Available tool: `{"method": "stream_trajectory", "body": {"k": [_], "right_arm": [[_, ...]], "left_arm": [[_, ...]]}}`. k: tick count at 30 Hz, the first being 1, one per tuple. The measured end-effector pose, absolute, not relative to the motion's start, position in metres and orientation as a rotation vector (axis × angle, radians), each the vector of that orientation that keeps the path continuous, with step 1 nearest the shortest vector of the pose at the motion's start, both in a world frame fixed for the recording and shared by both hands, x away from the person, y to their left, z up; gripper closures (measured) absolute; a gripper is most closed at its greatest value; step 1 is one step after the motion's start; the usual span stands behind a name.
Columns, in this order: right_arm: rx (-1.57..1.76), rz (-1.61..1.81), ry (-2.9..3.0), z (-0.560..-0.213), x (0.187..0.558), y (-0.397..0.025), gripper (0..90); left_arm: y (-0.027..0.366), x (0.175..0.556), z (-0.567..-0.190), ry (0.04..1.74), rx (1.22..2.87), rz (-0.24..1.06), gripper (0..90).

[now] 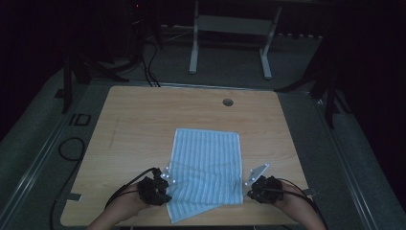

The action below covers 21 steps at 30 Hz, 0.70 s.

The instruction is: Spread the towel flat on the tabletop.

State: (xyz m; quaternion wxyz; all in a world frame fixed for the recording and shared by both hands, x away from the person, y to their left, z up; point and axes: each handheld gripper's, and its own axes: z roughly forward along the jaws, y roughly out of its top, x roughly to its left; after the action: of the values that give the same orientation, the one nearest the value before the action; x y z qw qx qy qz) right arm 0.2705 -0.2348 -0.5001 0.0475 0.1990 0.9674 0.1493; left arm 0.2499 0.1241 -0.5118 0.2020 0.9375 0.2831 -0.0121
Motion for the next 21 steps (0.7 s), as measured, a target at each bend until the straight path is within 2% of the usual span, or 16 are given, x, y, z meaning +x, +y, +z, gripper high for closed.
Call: {"method": "stream_trajectory", "body": {"k": [2,4,5,7,12,21], "right_arm": [[0.613,0.455,2.938,-0.496,0.275,-0.234,86.4],[0.599,0.462,2.925,-0.491,0.282,-0.232,83.7],[0.602,0.462,2.914,-0.489,0.286,-0.231,83.6],[0.591,0.476,2.889,-0.484,0.294,-0.227,81.6],[0.597,0.524,2.866,-0.476,0.321,-0.216,83.3],[0.633,0.497,2.872,-0.483,0.369,-0.19,87.7]], "left_arm": [[0.127,0.251,-0.508,0.797,2.608,-0.025,72.9],[0.132,0.254,-0.502,0.794,2.594,-0.016,64.6],[0.134,0.256,-0.498,0.806,2.586,0.006,64.1],[0.137,0.258,-0.49,0.794,2.589,0.043,54.8],[0.134,0.277,-0.476,0.778,2.603,0.127,54.0],[0.112,0.337,-0.48,0.774,2.66,0.182,56.5]]}}
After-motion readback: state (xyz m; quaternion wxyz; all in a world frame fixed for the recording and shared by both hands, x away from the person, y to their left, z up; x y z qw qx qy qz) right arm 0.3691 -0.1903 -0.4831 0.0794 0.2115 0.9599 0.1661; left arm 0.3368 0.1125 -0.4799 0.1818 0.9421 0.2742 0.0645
